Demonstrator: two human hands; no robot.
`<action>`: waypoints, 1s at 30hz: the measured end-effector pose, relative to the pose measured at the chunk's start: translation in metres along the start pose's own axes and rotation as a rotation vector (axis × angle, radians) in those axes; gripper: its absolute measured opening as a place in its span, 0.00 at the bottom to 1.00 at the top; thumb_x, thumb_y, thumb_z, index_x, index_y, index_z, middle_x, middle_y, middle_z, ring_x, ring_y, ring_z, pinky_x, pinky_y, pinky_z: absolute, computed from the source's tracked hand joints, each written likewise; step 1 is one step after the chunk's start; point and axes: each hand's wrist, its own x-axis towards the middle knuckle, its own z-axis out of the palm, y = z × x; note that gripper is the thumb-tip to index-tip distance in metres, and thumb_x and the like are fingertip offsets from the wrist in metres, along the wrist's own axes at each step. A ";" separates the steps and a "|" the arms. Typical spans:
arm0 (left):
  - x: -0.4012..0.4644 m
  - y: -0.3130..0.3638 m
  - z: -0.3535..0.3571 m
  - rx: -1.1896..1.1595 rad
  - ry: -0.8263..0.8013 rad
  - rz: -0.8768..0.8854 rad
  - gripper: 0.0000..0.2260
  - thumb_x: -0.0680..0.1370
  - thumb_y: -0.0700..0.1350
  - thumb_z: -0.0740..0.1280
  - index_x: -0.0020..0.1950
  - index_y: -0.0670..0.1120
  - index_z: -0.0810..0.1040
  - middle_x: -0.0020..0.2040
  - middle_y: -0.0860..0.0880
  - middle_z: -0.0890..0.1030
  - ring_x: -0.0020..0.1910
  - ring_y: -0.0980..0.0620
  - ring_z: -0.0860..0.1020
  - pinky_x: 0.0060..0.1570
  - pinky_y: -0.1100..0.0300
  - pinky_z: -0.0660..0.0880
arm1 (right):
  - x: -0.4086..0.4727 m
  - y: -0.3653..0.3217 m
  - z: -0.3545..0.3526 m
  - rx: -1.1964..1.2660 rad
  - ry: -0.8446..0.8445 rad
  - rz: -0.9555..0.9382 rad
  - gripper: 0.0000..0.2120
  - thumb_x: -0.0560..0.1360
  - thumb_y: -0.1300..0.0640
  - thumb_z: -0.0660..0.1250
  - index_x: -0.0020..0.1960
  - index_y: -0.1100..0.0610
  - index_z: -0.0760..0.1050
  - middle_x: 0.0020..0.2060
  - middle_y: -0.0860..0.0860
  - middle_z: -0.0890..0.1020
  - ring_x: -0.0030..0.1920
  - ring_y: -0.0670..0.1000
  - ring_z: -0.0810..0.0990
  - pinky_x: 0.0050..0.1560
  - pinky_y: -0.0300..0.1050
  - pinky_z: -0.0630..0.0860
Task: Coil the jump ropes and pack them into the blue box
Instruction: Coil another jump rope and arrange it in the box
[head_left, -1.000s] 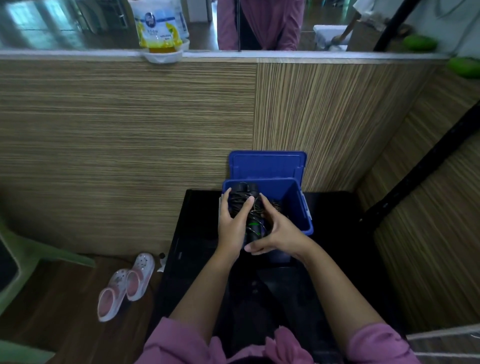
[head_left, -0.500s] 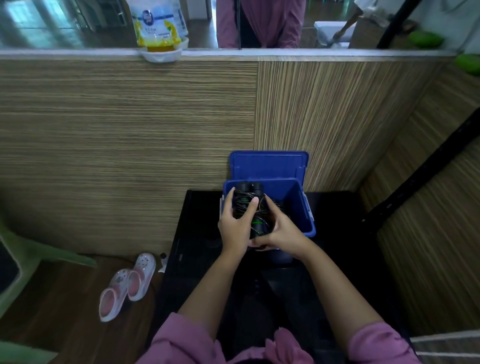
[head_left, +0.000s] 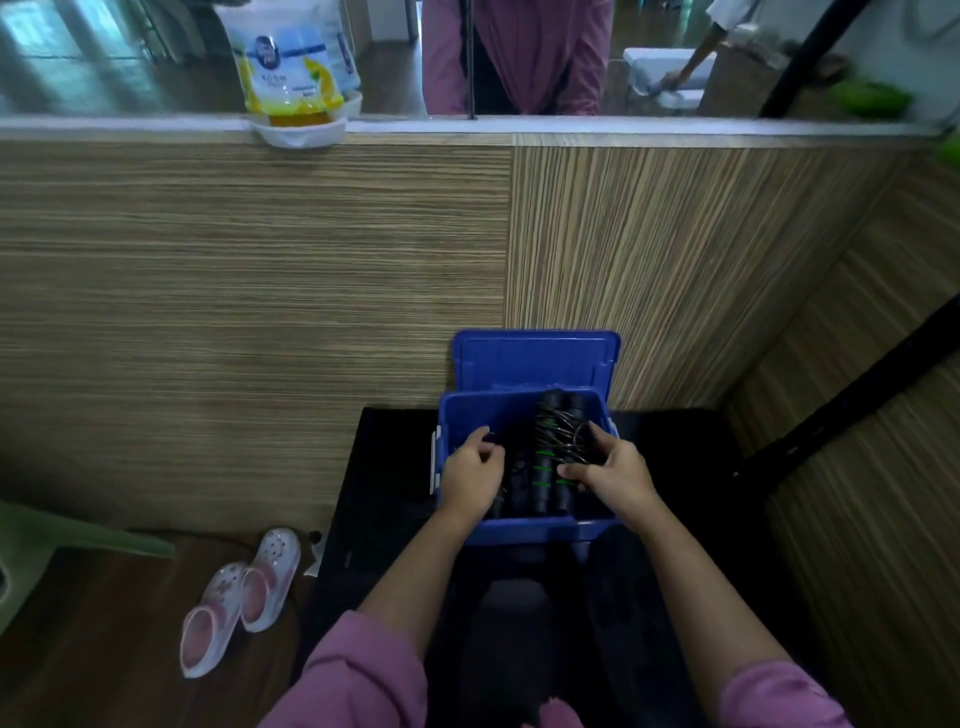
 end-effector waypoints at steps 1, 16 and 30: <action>0.006 -0.004 -0.001 0.095 0.001 0.026 0.19 0.81 0.45 0.62 0.72 0.47 0.69 0.59 0.48 0.79 0.57 0.47 0.78 0.56 0.58 0.72 | 0.006 0.002 0.000 -0.019 0.023 0.028 0.30 0.65 0.66 0.77 0.63 0.49 0.74 0.44 0.47 0.83 0.45 0.50 0.83 0.49 0.50 0.80; 0.048 -0.032 0.022 0.538 -0.137 0.116 0.26 0.79 0.44 0.63 0.76 0.49 0.60 0.78 0.47 0.54 0.76 0.40 0.52 0.71 0.49 0.59 | 0.043 0.017 0.031 -0.378 -0.137 0.025 0.32 0.68 0.62 0.74 0.70 0.56 0.68 0.57 0.54 0.81 0.50 0.44 0.74 0.47 0.29 0.67; 0.037 -0.022 0.029 0.714 -0.074 -0.020 0.24 0.77 0.43 0.61 0.71 0.38 0.61 0.72 0.42 0.60 0.62 0.40 0.69 0.58 0.52 0.72 | 0.042 0.022 0.039 -0.505 -0.209 0.023 0.34 0.70 0.60 0.73 0.73 0.61 0.63 0.65 0.57 0.74 0.66 0.54 0.72 0.57 0.32 0.65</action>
